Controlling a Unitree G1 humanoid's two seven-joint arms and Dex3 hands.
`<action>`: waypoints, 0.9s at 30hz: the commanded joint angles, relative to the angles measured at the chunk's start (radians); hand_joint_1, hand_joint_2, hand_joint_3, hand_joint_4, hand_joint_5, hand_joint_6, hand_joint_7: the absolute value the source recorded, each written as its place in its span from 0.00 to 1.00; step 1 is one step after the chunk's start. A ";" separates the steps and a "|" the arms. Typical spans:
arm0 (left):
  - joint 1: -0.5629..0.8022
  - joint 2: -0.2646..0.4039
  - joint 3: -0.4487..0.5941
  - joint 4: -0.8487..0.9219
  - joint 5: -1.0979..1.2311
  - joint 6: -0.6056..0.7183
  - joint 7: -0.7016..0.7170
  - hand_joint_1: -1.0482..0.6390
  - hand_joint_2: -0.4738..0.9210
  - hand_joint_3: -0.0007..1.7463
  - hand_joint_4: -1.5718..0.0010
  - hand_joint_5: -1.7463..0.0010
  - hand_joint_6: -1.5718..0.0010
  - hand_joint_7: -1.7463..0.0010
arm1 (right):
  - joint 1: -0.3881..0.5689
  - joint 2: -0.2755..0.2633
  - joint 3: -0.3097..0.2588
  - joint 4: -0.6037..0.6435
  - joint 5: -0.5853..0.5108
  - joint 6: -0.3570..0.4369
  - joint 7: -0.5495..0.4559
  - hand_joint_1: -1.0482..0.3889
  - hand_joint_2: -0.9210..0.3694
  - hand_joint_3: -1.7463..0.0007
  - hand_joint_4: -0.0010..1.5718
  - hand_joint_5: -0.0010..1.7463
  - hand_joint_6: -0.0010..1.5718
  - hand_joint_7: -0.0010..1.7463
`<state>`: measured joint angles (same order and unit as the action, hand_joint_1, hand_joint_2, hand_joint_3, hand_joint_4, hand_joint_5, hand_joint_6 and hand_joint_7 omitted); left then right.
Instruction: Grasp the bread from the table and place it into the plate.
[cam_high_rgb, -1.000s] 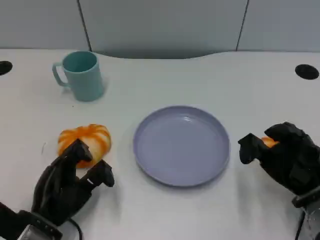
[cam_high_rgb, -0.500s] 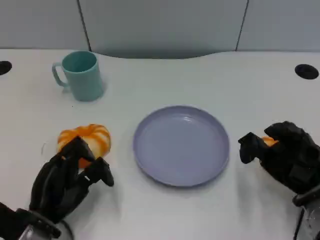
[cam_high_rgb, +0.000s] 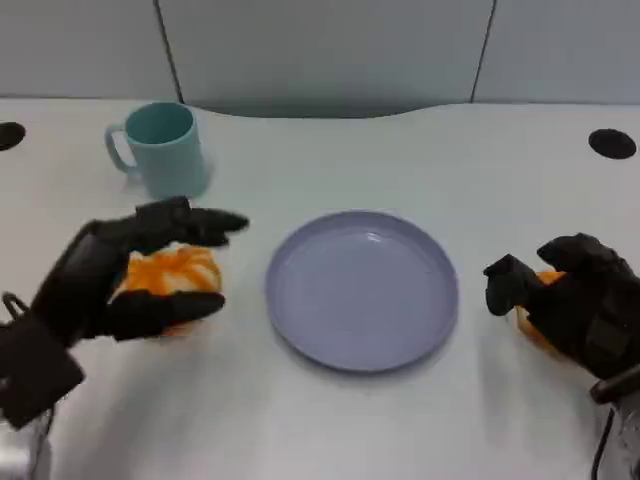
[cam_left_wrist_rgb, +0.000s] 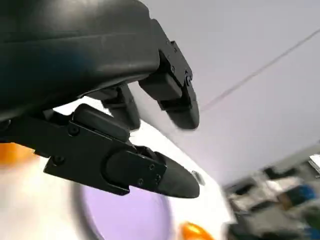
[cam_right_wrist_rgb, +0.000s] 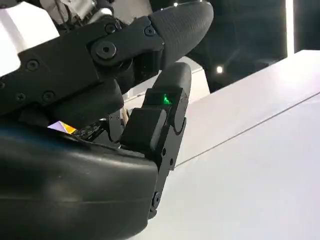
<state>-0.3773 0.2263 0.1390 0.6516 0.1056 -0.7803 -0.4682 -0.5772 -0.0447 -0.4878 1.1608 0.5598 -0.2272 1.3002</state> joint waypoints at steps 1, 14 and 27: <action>-0.130 0.116 -0.115 0.177 0.231 0.076 0.172 0.04 1.00 0.10 0.99 0.91 0.89 0.98 | -0.003 -0.008 -0.003 -0.004 0.002 -0.003 -0.004 0.36 0.05 1.00 0.51 0.74 0.80 0.01; -0.365 0.092 -0.414 0.641 0.474 0.344 0.365 0.00 1.00 0.06 1.00 1.00 0.98 1.00 | 0.039 0.006 0.006 -0.061 0.006 -0.015 0.011 0.38 0.03 1.00 0.49 0.76 0.80 0.01; -0.390 0.039 -0.511 0.697 0.494 0.479 0.443 0.51 0.89 0.00 0.25 0.93 0.27 0.94 | 0.051 0.019 0.011 -0.091 0.016 -0.034 0.021 0.40 0.03 1.00 0.47 0.79 0.79 0.01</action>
<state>-0.8220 0.2800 -0.3551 1.3161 0.5900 -0.3104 -0.0468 -0.5376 -0.0212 -0.4714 1.0795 0.5620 -0.2539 1.3152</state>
